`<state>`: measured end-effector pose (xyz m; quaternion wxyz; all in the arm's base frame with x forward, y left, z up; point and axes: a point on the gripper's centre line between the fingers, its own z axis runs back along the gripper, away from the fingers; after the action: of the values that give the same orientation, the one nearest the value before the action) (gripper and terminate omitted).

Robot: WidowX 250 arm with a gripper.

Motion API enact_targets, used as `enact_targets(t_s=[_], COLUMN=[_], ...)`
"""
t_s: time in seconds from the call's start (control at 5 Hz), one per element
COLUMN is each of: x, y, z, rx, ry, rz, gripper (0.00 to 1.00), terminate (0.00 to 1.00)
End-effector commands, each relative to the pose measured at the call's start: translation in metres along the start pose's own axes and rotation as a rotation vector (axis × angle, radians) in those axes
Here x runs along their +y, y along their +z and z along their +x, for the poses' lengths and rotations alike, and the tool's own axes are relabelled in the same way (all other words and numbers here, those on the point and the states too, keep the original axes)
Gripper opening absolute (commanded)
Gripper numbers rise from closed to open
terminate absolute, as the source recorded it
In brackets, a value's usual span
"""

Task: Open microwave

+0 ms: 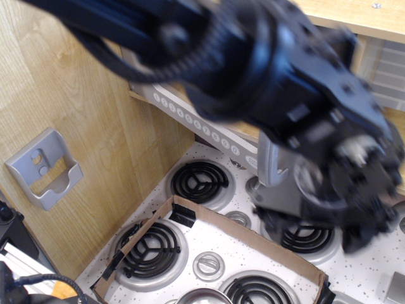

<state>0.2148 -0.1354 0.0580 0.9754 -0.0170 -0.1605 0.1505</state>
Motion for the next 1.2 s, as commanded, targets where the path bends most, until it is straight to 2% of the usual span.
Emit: enact_targets(t_s=[0.0,0.2,0.4,0.8,1.0], x=[-0.066,-0.089,-0.095,-0.070,-0.041], y=[0.004,0.005,0.008,0.007,0.004], z=[0.023,0.043,0.064,0.101,0.104], rx=[0.018,0.017,0.014,0.016,0.035], ry=[-0.174,-0.274,-0.441,-0.605,-0.623], rz=[-0.084,-0.095,-0.087,-0.102,-0.108], gripper=[1.00,1.00,1.00,1.00,1.00], terminate=[0.00,0.00,0.00,0.00,0.00])
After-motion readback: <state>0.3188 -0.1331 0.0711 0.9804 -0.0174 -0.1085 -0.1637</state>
